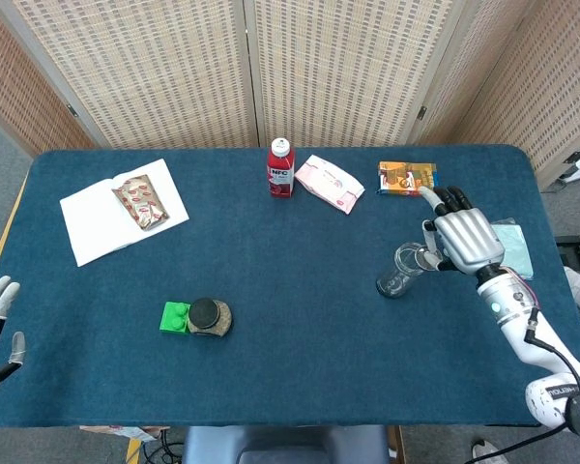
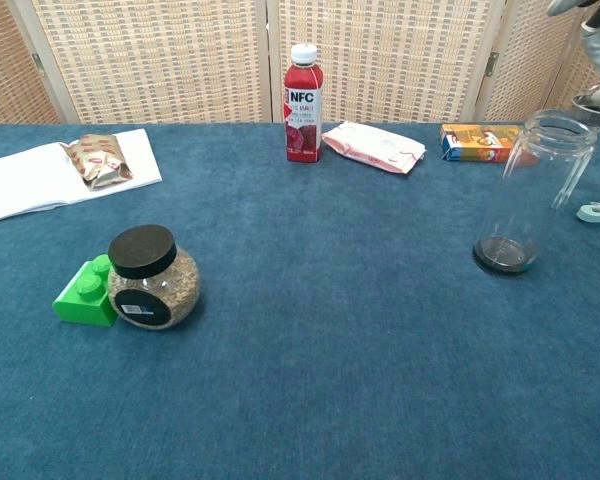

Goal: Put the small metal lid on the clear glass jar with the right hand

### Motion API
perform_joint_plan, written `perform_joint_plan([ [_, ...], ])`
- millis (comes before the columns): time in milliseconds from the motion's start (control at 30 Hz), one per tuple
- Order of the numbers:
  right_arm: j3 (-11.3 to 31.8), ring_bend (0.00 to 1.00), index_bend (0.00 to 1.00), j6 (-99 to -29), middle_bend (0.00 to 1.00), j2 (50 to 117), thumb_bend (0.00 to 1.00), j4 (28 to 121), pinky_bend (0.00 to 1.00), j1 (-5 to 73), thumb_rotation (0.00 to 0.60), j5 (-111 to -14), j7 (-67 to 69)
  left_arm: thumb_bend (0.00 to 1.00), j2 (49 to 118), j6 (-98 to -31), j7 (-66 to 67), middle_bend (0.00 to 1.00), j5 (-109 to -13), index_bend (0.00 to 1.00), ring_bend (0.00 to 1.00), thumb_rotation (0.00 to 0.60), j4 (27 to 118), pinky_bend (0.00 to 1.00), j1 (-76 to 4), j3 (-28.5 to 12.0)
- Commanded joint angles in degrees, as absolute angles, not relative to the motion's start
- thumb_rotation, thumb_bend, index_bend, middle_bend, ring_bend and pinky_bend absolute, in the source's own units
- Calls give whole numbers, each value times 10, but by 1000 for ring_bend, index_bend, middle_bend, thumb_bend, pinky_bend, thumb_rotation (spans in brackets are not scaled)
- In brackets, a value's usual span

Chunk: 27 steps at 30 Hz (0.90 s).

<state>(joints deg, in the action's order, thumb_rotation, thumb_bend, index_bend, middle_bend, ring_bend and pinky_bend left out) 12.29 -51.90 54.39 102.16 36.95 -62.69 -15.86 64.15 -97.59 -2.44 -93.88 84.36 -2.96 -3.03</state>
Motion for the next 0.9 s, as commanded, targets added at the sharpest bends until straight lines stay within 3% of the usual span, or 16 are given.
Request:
perform_joint_plan([
  [33,122,0,695,-511,54,555,299,1012,0,379,600,-620,-164,539,640,-979,-26,58,-940,0,0,600,845,0,-28,-30],
  [600,108,0,694,-501,38,574,269,997,0,401,600,-609,-177,540,634,-986,-34,58,-939,0,0,600,847,0,-23,-33],
  [767,103,0,569,-499,0,558,191,1003,0,394,600,-620,-155,539,637,-982,-26,58,-938,0,0,600,848,0,-24,-33],
  [900,105,0,531,-501,0,549,165,1005,0,390,600,-627,-140,540,638,-979,-23,58,-936,0,0,600,847,0,-25,-33],
])
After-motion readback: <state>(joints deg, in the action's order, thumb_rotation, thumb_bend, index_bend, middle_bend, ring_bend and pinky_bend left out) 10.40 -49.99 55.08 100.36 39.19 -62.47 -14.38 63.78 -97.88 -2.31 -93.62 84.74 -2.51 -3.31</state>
